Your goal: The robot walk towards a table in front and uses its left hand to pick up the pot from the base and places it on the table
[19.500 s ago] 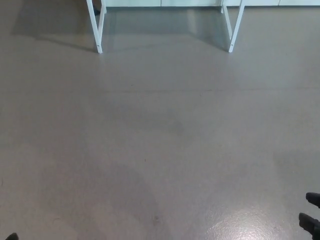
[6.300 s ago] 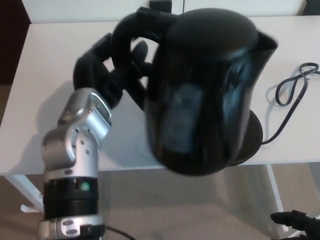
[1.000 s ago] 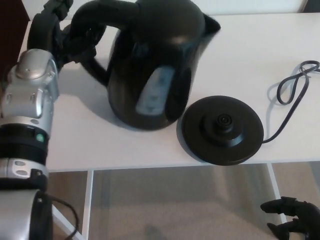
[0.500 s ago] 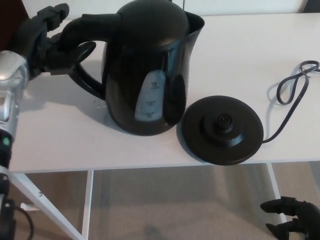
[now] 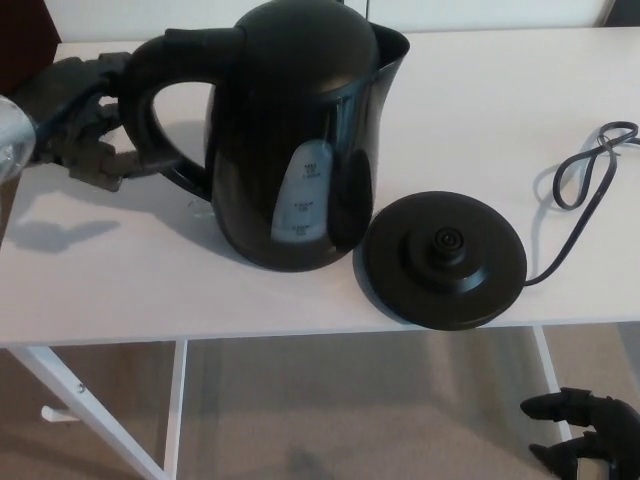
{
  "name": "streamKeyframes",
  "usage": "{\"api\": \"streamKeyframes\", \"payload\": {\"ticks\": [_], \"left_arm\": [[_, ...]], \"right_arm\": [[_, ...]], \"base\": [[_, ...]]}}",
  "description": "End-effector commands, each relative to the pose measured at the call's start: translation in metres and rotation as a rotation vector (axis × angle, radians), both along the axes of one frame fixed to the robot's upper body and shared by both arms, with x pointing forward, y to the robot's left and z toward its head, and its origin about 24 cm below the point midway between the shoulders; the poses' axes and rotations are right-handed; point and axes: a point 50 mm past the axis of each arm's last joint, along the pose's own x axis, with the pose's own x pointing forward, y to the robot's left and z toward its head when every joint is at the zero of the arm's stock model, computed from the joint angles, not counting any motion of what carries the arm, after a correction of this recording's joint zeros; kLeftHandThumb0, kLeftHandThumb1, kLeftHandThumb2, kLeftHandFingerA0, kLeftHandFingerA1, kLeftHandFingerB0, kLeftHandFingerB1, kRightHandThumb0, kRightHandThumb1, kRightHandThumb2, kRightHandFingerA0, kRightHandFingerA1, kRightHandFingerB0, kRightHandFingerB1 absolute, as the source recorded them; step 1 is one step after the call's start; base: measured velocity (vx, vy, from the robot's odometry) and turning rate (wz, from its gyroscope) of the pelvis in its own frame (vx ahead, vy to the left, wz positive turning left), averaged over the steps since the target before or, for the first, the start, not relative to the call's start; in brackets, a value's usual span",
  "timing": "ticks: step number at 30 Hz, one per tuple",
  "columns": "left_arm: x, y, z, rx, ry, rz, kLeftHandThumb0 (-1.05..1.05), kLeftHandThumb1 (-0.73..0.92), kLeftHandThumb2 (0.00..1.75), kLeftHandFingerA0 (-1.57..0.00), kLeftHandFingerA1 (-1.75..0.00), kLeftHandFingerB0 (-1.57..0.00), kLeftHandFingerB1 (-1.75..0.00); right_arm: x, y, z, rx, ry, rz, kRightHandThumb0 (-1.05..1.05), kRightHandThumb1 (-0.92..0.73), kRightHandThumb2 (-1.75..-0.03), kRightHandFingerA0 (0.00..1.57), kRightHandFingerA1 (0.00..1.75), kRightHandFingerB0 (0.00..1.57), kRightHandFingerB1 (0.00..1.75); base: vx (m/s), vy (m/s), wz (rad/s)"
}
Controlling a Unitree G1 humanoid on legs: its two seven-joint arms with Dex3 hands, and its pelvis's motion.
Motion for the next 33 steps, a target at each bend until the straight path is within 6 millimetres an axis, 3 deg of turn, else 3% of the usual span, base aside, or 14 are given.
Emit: {"api": "streamKeyframes", "payload": {"ticks": [1,4,11,18,19,20,23,24,26,27,32,33], "left_arm": [[-0.005,0.002,0.012,0.163,0.065,-0.175,-0.87,0.44,0.60,0.00,0.00,0.00,0.00],[-0.008,0.006,0.026,0.116,-0.002,-0.199,-0.95,0.48,0.61,0.00,0.00,0.00,0.00],[-0.020,0.028,0.036,0.080,-0.037,-0.150,-0.86,0.49,0.55,0.00,0.00,0.00,0.00],[-0.023,0.032,0.038,0.090,-0.043,-0.149,-0.82,0.51,0.56,0.00,0.00,0.00,0.00],[-0.060,0.099,0.018,0.050,-0.077,0.003,-0.90,0.47,0.59,0.00,0.00,0.00,0.00],[-0.070,0.113,0.014,0.016,-0.087,0.043,-0.80,0.46,0.55,0.00,0.00,0.00,0.00],[-0.085,0.133,0.007,-0.080,-0.103,0.130,-0.75,0.45,0.55,0.00,0.00,0.00,0.00],[-0.107,0.151,-0.009,-0.152,-0.096,0.195,-0.72,0.45,0.54,0.00,0.00,0.00,0.00],[-0.134,0.168,-0.030,-0.202,-0.074,0.262,-0.67,0.45,0.55,0.00,-0.01,0.00,0.00],[-0.169,0.180,-0.056,-0.217,-0.022,0.333,-0.69,0.41,0.77,0.00,-0.04,0.00,0.00],[-0.235,0.180,-0.113,-0.345,0.050,0.488,-0.66,0.40,0.77,0.00,-0.08,0.00,-0.06],[-0.240,0.179,-0.117,-0.355,0.052,0.498,-0.66,0.40,0.77,0.00,-0.08,0.00,-0.06]], "right_arm": [[0.004,-0.008,0.004,-0.034,0.003,-0.022,-0.32,-0.60,-0.58,0.64,0.50,0.52,0.43],[0.007,-0.011,0.006,-0.041,0.001,-0.023,-0.32,-0.60,-0.58,0.64,0.50,0.52,0.43],[-0.001,-0.014,0.002,-0.050,0.022,-0.028,-0.31,-0.58,-0.57,0.64,0.50,0.53,0.44],[-0.002,-0.012,0.000,-0.047,0.027,-0.029,-0.31,-0.58,-0.57,0.64,0.50,0.52,0.44],[-0.019,-0.012,-0.011,-0.036,0.076,-0.043,-0.33,-0.59,-0.57,0.63,0.50,0.52,0.44],[-0.020,-0.013,-0.012,-0.035,0.081,-0.046,-0.32,-0.59,-0.57,0.63,0.50,0.52,0.44],[-0.017,-0.015,-0.010,-0.032,0.077,-0.051,-0.32,-0.58,-0.57,0.63,0.51,0.52,0.44],[-0.021,-0.018,-0.012,-0.031,0.089,-0.064,-0.32,-0.59,-0.57,0.62,0.50,0.51,0.44],[-0.025,-0.021,-0.014,-0.031,0.104,-0.085,-0.33,-0.59,-0.57,0.63,0.50,0.52,0.44],[-0.032,-0.021,-0.018,-0.021,0.106,-0.107,-0.30,-0.58,-0.56,0.62,0.51,0.52,0.45],[-0.053,-0.024,-0.027,-0.014,0.130,-0.144,-0.34,-0.59,-0.57,0.59,0.50,0.49,0.44],[-0.054,-0.024,-0.027,-0.013,0.131,-0.150,-0.34,-0.59,-0.57,0.59,0.50,0.49,0.44]], "base": [[0.00,0.000,0.00],[0.00,0.000,0.00],[0.00,0.000,0.00],[0.00,0.000,0.00],[0.00,0.000,0.00],[0.00,0.000,-0.08],[0.00,0.000,-0.02],[0.00,0.000,0.07],[0.00,0.000,0.00],[0.00,0.000,0.00],[0.00,0.000,0.01],[0.00,0.000,0.00]]}}
